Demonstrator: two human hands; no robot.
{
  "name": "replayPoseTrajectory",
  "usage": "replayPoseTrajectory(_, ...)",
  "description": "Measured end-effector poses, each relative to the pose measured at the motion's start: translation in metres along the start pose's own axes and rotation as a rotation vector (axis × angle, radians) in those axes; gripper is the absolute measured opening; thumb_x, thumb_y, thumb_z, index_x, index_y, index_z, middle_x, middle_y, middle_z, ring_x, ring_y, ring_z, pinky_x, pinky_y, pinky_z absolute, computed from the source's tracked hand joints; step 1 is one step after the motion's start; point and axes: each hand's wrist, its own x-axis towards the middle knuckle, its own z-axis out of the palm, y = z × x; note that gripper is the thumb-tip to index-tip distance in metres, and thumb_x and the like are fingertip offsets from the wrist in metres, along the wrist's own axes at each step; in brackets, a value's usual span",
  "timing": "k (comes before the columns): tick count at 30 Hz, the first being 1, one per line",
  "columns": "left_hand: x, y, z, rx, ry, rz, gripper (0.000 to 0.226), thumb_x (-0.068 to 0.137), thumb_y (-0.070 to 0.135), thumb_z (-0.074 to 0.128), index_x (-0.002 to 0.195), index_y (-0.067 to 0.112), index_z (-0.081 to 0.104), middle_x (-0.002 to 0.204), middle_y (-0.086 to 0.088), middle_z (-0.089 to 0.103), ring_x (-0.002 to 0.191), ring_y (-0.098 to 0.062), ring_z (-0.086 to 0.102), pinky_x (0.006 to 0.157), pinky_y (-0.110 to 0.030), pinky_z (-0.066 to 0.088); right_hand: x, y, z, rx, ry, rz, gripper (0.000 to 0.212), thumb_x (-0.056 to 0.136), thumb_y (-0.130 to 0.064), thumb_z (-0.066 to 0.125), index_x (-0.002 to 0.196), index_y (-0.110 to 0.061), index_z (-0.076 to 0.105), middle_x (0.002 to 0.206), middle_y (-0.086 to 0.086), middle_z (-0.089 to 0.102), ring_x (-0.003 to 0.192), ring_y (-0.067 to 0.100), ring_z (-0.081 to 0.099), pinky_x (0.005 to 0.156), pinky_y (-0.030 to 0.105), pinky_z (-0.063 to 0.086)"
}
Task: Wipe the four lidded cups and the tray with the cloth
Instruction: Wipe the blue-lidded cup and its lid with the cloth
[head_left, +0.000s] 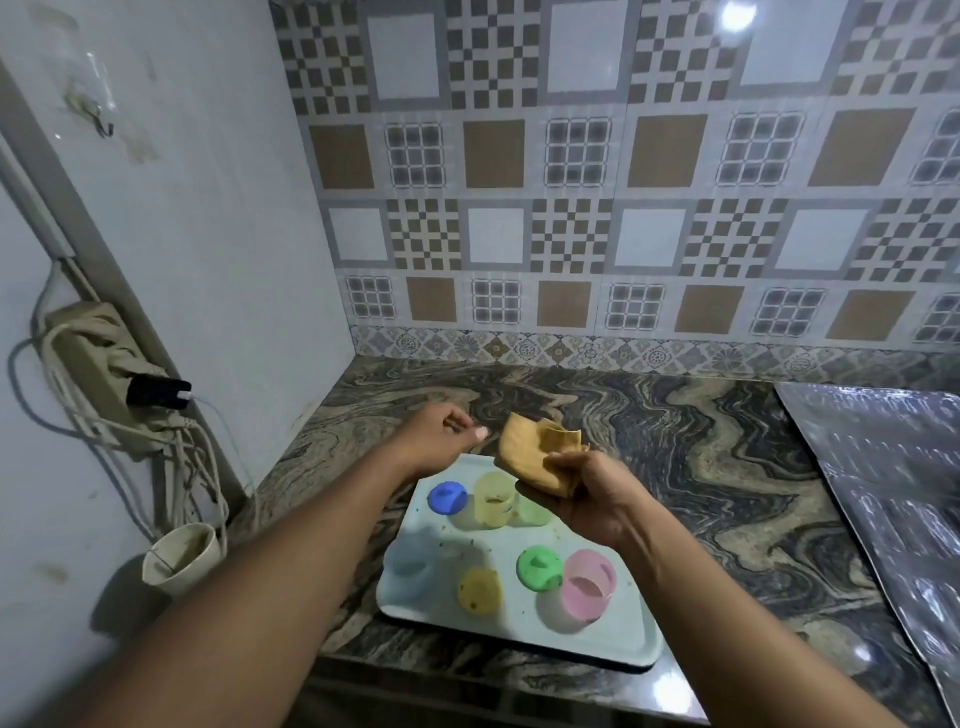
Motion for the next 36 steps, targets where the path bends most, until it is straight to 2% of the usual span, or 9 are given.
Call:
replayPoseTrajectory(7,-0.04,-0.089,0.009,0.431,-0.259,-0.123,0.029,0.073,0.042,0.085,0.091,0.022,0.072,0.091,0.004,0.071,0.085,-0.013,0.068,0.082,-0.035,0.057,0.005,0.025,-0.023,-0.03,0.028,0.047,0.029,0.091,0.007,0.041,0.111,-0.003,0.058,0.081,0.019,0.075,0.068,0.032,0.074,0.074,0.049,0.056)
replayPoseTrajectory(12,-0.055,-0.109,0.027,0.565,-0.29,-0.11,0.033,0.072,0.047,0.083,0.09,0.02,0.075,0.089,-0.001,0.074,0.081,-0.02,0.07,0.077,-0.038,0.058,0.011,0.039,-0.019,-0.076,0.011,0.054,0.043,0.089,0.009,0.037,0.122,-0.006,0.061,0.104,0.02,0.074,0.078,0.033,0.075,0.077,0.043,0.059)
replayPoseTrajectory(16,-0.054,-0.12,0.038,0.658,-0.197,-0.056,0.018,0.083,0.041,0.073,0.09,0.025,0.077,0.089,-0.001,0.073,0.08,-0.023,0.068,0.074,-0.035,0.058,0.011,0.046,-0.016,-0.156,0.028,0.006,0.041,0.088,0.012,0.037,0.111,-0.009,0.065,0.088,0.013,0.076,0.073,0.028,0.075,0.087,0.044,0.055)
replayPoseTrajectory(20,-0.044,-0.113,0.029,0.522,-0.101,-0.035,0.017,0.086,0.042,0.07,0.091,0.028,0.079,0.087,0.009,0.076,0.08,-0.014,0.068,0.076,-0.032,0.056,0.015,0.056,-0.007,-0.306,0.037,-0.124,0.043,0.086,0.004,0.046,0.12,-0.013,0.067,0.107,0.017,0.075,0.097,0.031,0.073,0.093,0.046,0.056)
replayPoseTrajectory(23,-0.027,-0.091,0.008,0.363,-0.05,-0.014,0.014,0.086,0.043,0.072,0.085,0.031,0.079,0.075,0.018,0.071,0.078,-0.011,0.068,0.079,-0.031,0.054,0.012,0.064,0.009,-0.524,0.106,-0.401,0.024,0.086,-0.013,0.066,0.109,-0.016,0.073,0.104,0.016,0.075,0.092,0.023,0.069,0.09,0.043,0.056)
replayPoseTrajectory(26,-0.008,-0.062,-0.007,0.265,-0.036,0.054,0.01,0.086,0.046,0.072,0.083,0.039,0.078,0.072,0.027,0.069,0.084,-0.008,0.066,0.101,-0.047,0.045,0.017,0.078,0.027,-0.838,0.128,-0.717,0.045,0.089,-0.007,0.046,0.13,-0.021,0.06,0.119,0.003,0.069,0.107,0.019,0.062,0.089,0.028,0.048)
replayPoseTrajectory(29,0.009,-0.035,-0.012,0.234,-0.039,0.144,0.01,0.087,0.044,0.066,0.084,0.042,0.075,0.077,0.024,0.072,0.085,-0.005,0.065,0.103,-0.044,0.041,0.028,0.091,0.046,-0.949,-0.065,-0.717,0.057,0.098,-0.045,0.039,0.152,-0.024,0.037,0.153,-0.006,0.044,0.14,0.009,0.039,0.114,0.028,0.032)
replayPoseTrajectory(32,0.025,-0.027,-0.019,0.152,-0.055,0.196,0.014,0.094,0.027,0.066,0.096,0.025,0.079,0.091,0.012,0.076,0.087,-0.008,0.068,0.083,-0.028,0.05,0.042,0.09,0.052,-0.843,-0.114,-0.698,0.077,0.09,-0.077,0.026,0.154,-0.034,0.026,0.163,-0.015,0.023,0.148,-0.003,0.016,0.124,0.034,0.015)
replayPoseTrajectory(36,0.051,-0.028,-0.032,0.024,-0.093,0.234,0.013,0.092,0.028,0.07,0.1,0.027,0.079,0.094,0.012,0.077,0.091,-0.008,0.071,0.094,-0.046,0.055,0.075,0.073,0.057,-0.728,-0.095,-0.715,0.059,0.096,-0.069,0.025,0.15,-0.047,0.032,0.157,-0.011,0.038,0.143,0.009,0.038,0.118,0.046,0.032)
